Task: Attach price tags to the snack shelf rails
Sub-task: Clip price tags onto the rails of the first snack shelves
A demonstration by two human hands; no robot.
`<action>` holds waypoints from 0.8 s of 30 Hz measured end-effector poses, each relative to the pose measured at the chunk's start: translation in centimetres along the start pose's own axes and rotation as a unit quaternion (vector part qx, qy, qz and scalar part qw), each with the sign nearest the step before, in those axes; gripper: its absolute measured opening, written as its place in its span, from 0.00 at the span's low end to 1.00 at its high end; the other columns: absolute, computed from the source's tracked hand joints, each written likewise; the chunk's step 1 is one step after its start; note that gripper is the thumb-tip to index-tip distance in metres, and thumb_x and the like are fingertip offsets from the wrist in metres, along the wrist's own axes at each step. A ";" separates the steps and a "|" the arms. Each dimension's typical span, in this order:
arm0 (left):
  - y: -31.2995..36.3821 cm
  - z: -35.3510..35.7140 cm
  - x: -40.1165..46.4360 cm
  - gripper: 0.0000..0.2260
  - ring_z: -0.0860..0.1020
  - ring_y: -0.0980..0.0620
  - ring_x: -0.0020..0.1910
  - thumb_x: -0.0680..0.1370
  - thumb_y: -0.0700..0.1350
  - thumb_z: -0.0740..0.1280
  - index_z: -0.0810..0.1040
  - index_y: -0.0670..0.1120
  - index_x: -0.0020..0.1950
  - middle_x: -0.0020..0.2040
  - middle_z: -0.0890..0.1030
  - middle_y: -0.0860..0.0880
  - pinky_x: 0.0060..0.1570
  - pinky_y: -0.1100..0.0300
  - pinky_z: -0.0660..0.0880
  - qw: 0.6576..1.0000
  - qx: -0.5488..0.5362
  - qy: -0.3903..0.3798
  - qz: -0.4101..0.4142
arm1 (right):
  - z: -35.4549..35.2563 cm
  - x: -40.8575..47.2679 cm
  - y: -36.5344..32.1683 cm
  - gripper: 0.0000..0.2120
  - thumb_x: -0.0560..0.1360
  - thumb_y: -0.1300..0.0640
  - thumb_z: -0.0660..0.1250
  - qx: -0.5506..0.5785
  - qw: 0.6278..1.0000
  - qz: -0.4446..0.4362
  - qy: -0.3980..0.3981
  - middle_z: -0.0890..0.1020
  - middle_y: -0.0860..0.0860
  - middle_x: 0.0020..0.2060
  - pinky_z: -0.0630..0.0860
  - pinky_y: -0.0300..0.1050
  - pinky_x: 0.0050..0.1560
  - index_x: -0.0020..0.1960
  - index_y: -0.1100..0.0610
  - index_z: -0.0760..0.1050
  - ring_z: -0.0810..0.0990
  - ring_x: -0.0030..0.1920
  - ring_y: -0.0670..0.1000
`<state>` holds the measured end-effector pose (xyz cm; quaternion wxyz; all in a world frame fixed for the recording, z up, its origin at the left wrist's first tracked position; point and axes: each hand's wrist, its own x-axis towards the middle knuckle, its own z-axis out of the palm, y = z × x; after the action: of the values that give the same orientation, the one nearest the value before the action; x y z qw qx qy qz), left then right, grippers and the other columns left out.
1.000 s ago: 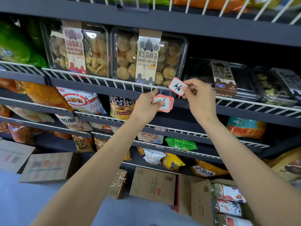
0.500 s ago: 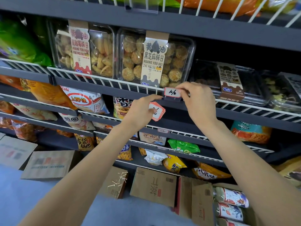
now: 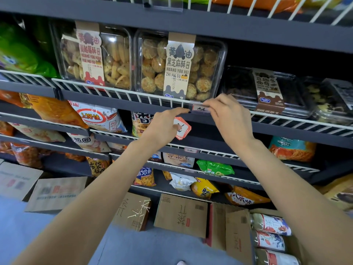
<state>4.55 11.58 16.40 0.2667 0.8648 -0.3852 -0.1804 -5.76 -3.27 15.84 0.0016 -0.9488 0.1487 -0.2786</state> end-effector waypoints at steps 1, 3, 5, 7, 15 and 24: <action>0.0 -0.1 0.0 0.23 0.75 0.46 0.53 0.78 0.37 0.61 0.67 0.56 0.70 0.67 0.73 0.46 0.43 0.65 0.67 1.000 0.005 0.001 -0.002 | 0.1 0.0 0.1 0.15 0.63 0.70 0.75 -0.010 1.000 -0.004 -0.002 0.78 0.52 0.36 0.71 0.39 0.23 0.46 0.57 0.81 0.78 0.38 0.54; 0.0 -0.2 0.1 0.23 0.74 0.45 0.59 0.79 0.37 0.61 0.67 0.57 0.70 0.66 0.74 0.45 0.45 0.65 0.67 1.000 0.010 0.004 -0.002 | 0.0 0.2 0.0 0.16 0.60 0.70 0.76 -0.036 0.999 -0.017 -0.017 0.77 0.52 0.34 0.64 0.34 0.23 0.43 0.56 0.80 0.77 0.35 0.53; 0.0 -0.3 0.2 0.22 0.75 0.45 0.58 0.79 0.38 0.61 0.67 0.56 0.70 0.65 0.75 0.44 0.44 0.65 0.67 1.000 0.013 0.005 0.000 | -0.1 0.4 -0.1 0.16 0.57 0.71 0.77 -0.060 0.998 -0.024 -0.025 0.77 0.51 0.32 0.55 0.31 0.25 0.40 0.56 0.81 0.76 0.30 0.53; 0.1 -0.3 0.2 0.22 0.75 0.45 0.52 0.79 0.38 0.61 0.67 0.56 0.70 0.65 0.74 0.44 0.42 0.65 0.66 1.000 0.013 0.007 0.002 | -0.2 0.5 -0.3 0.16 0.56 0.71 0.77 -0.079 0.996 -0.025 -0.031 0.76 0.51 0.31 0.49 0.30 0.27 0.38 0.55 0.81 0.75 0.28 0.53; 0.0 0.0 0.2 0.22 0.73 0.45 0.61 0.79 0.38 0.62 0.67 0.56 0.70 0.66 0.74 0.45 0.50 0.64 0.67 1.000 0.010 0.016 0.004 | 0.6 -0.3 -0.7 0.15 0.54 0.71 0.76 -0.105 0.994 -0.025 -0.015 0.78 0.52 0.35 0.57 0.35 0.23 0.38 0.58 0.80 0.76 0.32 0.52; 0.0 0.1 0.3 0.23 0.76 0.47 0.49 0.78 0.38 0.62 0.66 0.57 0.70 0.68 0.73 0.46 0.41 0.68 0.67 1.000 0.008 0.015 0.001 | 0.8 -0.3 -1.0 0.24 0.47 0.73 0.77 -0.090 0.995 -0.033 -0.025 0.79 0.51 0.36 0.56 0.34 0.24 0.40 0.56 0.81 0.77 0.28 0.51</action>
<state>4.72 11.37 16.30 0.2655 0.8695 -0.3831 -0.1636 -5.28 -2.33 15.06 -0.0893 -0.9562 0.1415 -0.2402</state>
